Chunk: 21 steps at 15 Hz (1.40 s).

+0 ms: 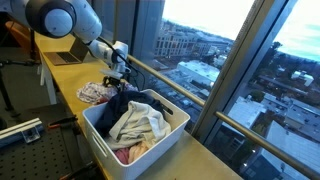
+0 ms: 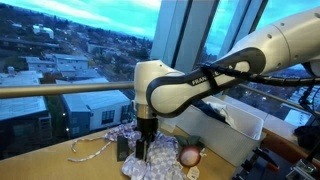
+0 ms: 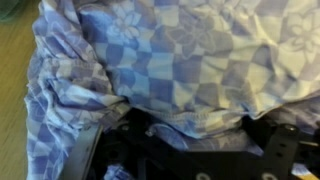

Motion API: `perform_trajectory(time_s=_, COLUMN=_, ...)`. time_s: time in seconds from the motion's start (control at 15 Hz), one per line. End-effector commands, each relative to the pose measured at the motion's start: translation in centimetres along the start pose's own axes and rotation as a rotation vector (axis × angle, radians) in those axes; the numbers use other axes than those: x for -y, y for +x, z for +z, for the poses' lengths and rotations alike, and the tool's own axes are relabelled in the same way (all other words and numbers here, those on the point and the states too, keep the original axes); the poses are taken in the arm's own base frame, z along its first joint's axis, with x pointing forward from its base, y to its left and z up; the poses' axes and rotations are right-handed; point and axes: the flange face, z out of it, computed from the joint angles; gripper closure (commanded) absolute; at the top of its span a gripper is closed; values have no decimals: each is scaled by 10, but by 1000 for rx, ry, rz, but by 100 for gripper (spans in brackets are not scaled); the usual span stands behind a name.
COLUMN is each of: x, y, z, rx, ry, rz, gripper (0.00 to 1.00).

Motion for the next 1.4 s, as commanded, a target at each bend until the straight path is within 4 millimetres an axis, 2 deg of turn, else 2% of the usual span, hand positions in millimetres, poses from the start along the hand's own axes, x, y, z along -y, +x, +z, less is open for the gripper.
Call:
perform_trajectory(time_s=0.0, x=1, y=5, z=-1, rx=25, ry=-4, rz=-27, gripper=32)
perform_trajectory(time_s=0.53, x=-16, y=-5, z=-44, rx=-12, ry=33, rz=-15, gripper=94)
perform_trajectory(time_s=0.67, x=-20, y=-9, z=-64, rx=-20, ry=44, rz=-13, gripper=100)
perform_trajectory(time_s=0.8, x=-23, y=-21, z=-100, rx=-16, ry=53, rz=10, gripper=96)
perform_trajectory(time_s=0.87, x=-28, y=-30, z=-127, rx=-23, ry=54, rz=24, gripper=96)
perform_trajectory(time_s=1.0, x=-38, y=-41, z=-166, rx=-56, ry=53, rz=55, gripper=96)
perform_trajectory(time_s=1.13, x=-49, y=-56, z=-214, rx=-115, ry=44, rz=93, gripper=96)
perform_trajectory(time_s=1.33, x=-71, y=-86, z=-284, rx=-218, ry=23, rz=160, gripper=96)
